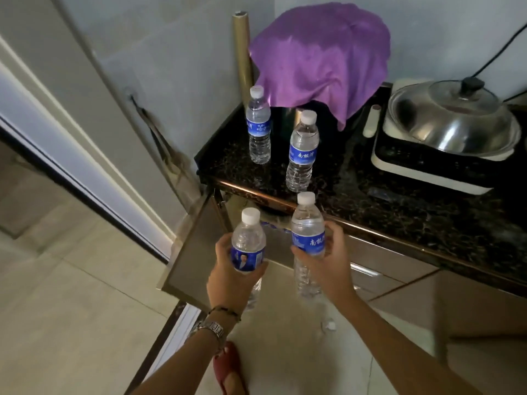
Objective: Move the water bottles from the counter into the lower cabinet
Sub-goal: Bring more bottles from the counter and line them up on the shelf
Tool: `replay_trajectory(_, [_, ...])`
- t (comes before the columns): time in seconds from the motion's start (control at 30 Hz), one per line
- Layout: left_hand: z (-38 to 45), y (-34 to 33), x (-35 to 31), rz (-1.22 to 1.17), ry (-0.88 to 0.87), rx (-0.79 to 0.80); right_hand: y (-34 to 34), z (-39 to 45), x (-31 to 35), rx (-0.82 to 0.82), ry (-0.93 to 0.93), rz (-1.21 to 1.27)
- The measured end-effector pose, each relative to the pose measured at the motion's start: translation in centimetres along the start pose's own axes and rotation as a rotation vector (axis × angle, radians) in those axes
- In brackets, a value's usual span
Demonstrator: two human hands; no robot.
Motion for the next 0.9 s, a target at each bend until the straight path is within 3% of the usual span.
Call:
replay_trajectory(0.23, [5.2, -0.7, 5.6, 0.017, 0.017, 0.126, -5.4, 0.6, -3.3, -0.081, -0.093, -0.079])
replay_trajectory(0.47, [6.3, -4.2, 8.7, -0.013, 0.11, 0.141, -7.3, 1.4, -8.0, -0.081, -0.101, -0.098])
replay_trajectory(0.9, [8.6, -21.1, 21.7, -0.077, 0.186, 0.074, -9.2, 5.1, -29.3, -0.049, -0.116, -0.007])
Point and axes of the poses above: each hand's wrist, its own z-axis towards the middle knuckle, its own y-axis out of the back of the hand, x = y × z, the point moved 5 cm from there along z, towards the middle knuckle, and after that the axes turned 10 degrees about z, right-handed, at the moved point
